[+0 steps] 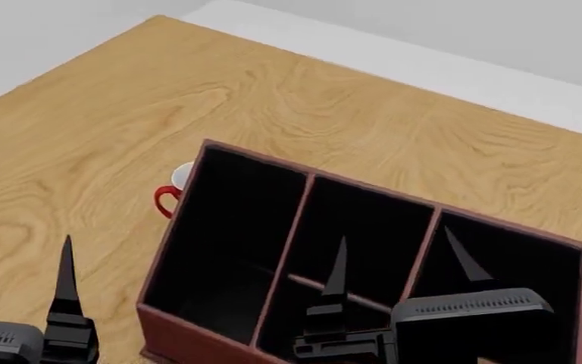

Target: Pick up the book and place it in the right compartment of the caddy.

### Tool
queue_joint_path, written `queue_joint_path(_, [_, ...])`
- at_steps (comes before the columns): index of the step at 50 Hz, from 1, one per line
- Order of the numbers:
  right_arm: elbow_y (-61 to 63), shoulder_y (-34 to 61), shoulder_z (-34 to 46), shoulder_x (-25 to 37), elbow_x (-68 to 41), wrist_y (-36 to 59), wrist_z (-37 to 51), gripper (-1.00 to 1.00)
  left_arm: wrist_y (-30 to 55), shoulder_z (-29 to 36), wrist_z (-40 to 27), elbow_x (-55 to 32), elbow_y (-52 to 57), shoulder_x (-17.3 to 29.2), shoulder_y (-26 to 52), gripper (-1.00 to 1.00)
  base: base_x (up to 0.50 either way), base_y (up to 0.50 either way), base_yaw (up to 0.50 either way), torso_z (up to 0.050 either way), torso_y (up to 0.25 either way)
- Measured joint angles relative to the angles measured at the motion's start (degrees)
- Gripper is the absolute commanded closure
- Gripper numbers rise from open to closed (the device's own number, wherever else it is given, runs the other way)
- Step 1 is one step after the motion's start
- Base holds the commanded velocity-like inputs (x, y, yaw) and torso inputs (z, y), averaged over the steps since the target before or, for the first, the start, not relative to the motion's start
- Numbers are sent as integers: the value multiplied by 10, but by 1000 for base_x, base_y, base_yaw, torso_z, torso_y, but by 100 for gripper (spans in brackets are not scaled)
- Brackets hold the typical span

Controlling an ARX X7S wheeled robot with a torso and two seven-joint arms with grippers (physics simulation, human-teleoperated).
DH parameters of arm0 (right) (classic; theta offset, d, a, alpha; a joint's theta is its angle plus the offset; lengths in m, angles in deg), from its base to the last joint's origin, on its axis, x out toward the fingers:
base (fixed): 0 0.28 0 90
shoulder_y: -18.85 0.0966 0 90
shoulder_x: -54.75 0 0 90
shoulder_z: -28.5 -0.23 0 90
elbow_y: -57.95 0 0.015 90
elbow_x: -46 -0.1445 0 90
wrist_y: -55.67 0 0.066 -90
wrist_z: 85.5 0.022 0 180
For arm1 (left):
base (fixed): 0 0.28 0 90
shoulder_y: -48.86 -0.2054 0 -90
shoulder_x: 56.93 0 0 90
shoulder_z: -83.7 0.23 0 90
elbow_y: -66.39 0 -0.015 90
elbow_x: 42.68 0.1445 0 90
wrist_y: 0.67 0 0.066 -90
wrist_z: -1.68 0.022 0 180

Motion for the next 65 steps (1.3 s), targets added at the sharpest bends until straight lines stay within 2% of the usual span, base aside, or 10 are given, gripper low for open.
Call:
queue_joint_path(9, [-2, 1, 3, 1, -4, -4, 0, -100, 0, 2, -2, -1, 0, 2, 0, -100, 0, 0, 500, 0, 0])
queue_joint_path(16, [-8, 2, 4, 1, -10, -10, -1, -100, 2, 2, -4, -2, 2, 4, 0, -100, -26, -38, 0, 0, 0])
queue_joint_path(33, [-11, 1, 3, 4, -44, -17, -18, -100, 5, 4, -7, -6, 4, 8, 1, -100, -210, -513, 0, 0, 1])
queue_joint_path(48, [-16, -3, -1, 9, -64, -32, -29, -100, 6, 8, -11, -6, 7, 10, 0, -100, 264, -425, 0, 0, 0])
queue_joint_path(54, [-15, 0, 8, 14, -48, -30, -20, -100, 5, 10, -12, -7, 6, 10, 0, -100, -6, 7, 47, 0, 0])
queue_joint_path(65, [0, 0, 23, 21, -26, -16, -6, -100, 14, 11, -13, -13, 18, 10, 3, -100, 0, 0, 500, 0, 0])
